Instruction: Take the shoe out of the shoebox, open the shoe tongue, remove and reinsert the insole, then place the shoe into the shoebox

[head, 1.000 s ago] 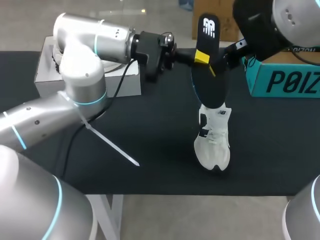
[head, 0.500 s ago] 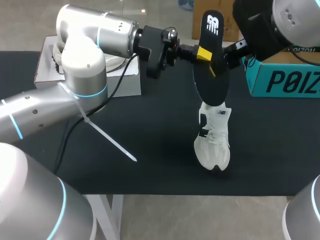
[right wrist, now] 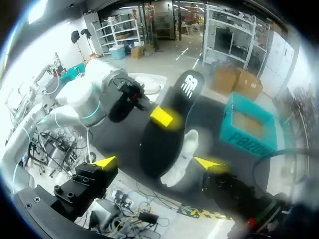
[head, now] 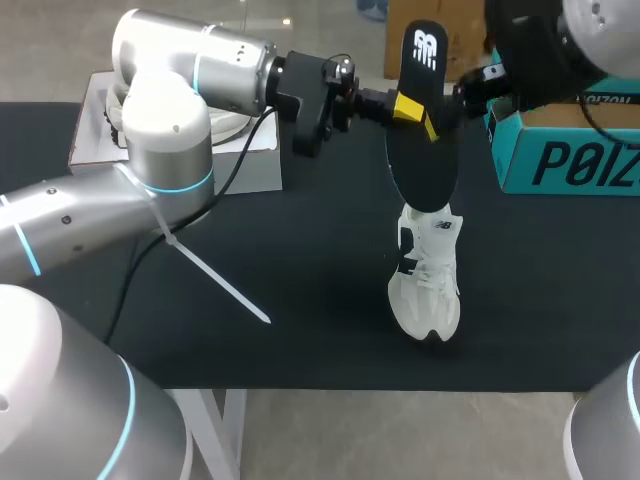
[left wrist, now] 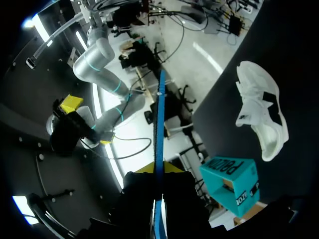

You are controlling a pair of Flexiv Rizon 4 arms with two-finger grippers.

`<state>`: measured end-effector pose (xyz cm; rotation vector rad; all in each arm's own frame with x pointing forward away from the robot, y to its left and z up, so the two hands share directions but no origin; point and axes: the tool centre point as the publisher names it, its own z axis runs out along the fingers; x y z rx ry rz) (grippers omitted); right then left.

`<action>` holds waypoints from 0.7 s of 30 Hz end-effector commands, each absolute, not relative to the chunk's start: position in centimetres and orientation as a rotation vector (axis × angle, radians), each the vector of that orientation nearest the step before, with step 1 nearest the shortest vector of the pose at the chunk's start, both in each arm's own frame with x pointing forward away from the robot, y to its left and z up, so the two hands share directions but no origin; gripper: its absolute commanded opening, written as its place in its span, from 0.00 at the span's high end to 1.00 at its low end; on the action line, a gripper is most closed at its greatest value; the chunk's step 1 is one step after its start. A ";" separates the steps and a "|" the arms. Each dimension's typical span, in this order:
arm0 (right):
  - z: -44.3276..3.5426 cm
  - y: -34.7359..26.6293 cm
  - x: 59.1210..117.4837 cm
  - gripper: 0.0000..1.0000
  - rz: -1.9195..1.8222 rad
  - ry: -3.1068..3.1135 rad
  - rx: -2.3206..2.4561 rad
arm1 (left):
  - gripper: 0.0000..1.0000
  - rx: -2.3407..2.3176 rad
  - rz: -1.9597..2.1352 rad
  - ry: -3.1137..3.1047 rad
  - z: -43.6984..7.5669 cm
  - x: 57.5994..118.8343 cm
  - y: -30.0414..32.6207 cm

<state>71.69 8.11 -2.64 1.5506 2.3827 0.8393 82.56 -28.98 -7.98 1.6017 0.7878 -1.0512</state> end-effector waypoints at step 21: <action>-6.8 7.9 73.2 0.00 2.141 2.410 1.575 | 1.00 1.602 -1.049 0.787 -8.0 82.6 -29.2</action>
